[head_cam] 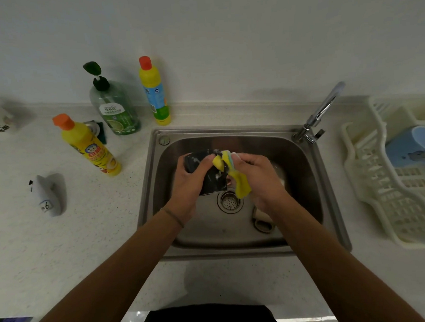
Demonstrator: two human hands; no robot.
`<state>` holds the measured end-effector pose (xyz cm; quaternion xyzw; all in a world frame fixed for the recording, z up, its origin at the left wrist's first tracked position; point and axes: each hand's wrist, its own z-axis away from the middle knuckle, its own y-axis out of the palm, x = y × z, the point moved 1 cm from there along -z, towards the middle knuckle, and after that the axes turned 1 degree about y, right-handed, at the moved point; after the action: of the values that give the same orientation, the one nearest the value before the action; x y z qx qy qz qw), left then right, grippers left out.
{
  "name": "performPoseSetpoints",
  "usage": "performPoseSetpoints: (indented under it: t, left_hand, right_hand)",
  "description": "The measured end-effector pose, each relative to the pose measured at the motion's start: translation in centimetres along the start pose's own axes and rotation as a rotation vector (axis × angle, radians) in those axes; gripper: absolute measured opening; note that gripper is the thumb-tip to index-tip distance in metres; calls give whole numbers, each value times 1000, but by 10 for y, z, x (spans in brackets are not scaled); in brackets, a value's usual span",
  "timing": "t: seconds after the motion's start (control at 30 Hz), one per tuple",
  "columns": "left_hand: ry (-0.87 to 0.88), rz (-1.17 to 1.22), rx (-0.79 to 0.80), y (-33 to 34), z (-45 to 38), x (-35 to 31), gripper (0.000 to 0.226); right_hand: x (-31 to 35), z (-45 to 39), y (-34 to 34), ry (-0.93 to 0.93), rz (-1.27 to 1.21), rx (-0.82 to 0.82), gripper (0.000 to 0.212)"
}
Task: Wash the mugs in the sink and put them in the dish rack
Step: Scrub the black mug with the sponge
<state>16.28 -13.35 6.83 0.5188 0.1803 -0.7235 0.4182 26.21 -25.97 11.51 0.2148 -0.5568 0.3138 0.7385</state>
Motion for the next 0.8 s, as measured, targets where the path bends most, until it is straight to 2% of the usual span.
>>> performPoseSetpoints:
  t: [0.07,0.17,0.3,0.4,0.43,0.63,0.8]
  left_hand:
    - [13,44,-11,-5,-4,-2,68]
    - [16,60,12,-13,-6,-3,76]
    - [-4,142,-6,-23,-10,-8,87]
    - [-28,218,0,-41,-8,-16,76]
    - [-24,233,-12,-48,-6,-18,74]
    - [30,232,-209,-113,2,-20,95]
    - [59,196,-303,-179,10,-13,103]
  right_hand:
    - [-7,2,4,-32,55,25,23]
    - [-12,2,0,-59,97,84,21]
    - [-9,-9,4,165,-191,-34,25]
    - [-13,-15,18,262,-340,44,51]
    - [-14,-17,24,265,-341,53,52]
    - [-27,-33,80,439,-276,-83,14]
    - [-44,-54,143,450,-210,-47,34]
